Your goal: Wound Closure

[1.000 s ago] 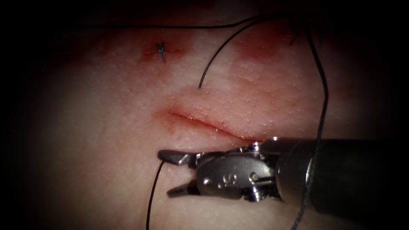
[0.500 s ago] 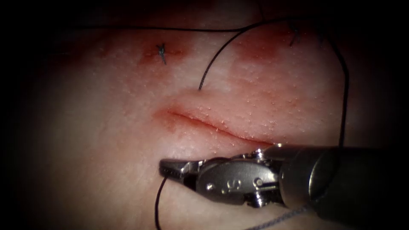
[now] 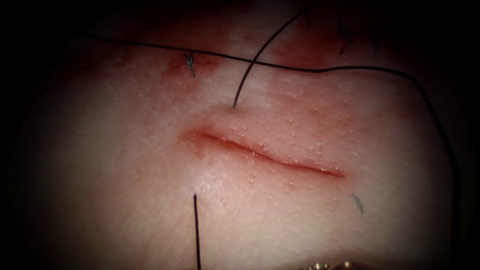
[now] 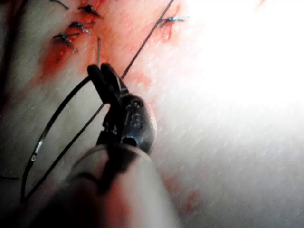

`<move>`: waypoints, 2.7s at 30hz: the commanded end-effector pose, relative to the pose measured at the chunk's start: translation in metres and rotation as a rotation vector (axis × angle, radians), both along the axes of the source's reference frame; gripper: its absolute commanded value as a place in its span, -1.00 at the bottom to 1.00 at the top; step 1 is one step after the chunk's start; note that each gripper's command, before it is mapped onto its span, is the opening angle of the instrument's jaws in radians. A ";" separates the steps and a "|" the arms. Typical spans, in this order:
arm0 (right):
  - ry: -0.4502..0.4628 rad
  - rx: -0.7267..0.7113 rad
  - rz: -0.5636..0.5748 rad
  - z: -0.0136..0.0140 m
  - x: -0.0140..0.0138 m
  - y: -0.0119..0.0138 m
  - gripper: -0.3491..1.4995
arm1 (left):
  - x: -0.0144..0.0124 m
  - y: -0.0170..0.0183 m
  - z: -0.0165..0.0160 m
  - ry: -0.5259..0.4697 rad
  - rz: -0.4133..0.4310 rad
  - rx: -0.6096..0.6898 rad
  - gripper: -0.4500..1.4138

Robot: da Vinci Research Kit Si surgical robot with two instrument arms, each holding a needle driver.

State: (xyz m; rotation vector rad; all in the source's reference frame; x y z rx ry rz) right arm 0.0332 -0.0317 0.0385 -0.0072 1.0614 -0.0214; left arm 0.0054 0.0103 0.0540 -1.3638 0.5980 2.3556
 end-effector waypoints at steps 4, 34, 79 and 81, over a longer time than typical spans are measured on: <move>-0.019 0.000 -0.020 0.0017 0.0010 -0.0012 -1.00 | -0.0039 -0.0006 -0.0014 -0.054 0.033 0.006 -1.00; 0.040 -0.052 0.078 0.0041 0.0003 0.0061 0.91 | -0.0139 -0.0027 -0.0106 -0.273 0.172 0.053 -1.00; 0.134 0.053 -0.041 0.0006 0.0005 0.0013 0.69 | -0.0139 -0.0033 -0.0079 -0.233 0.202 0.046 -1.00; 0.156 0.046 -0.028 0.0019 0.0002 0.0035 0.78 | -0.0139 -0.0033 -0.0079 -0.233 0.202 0.046 -1.00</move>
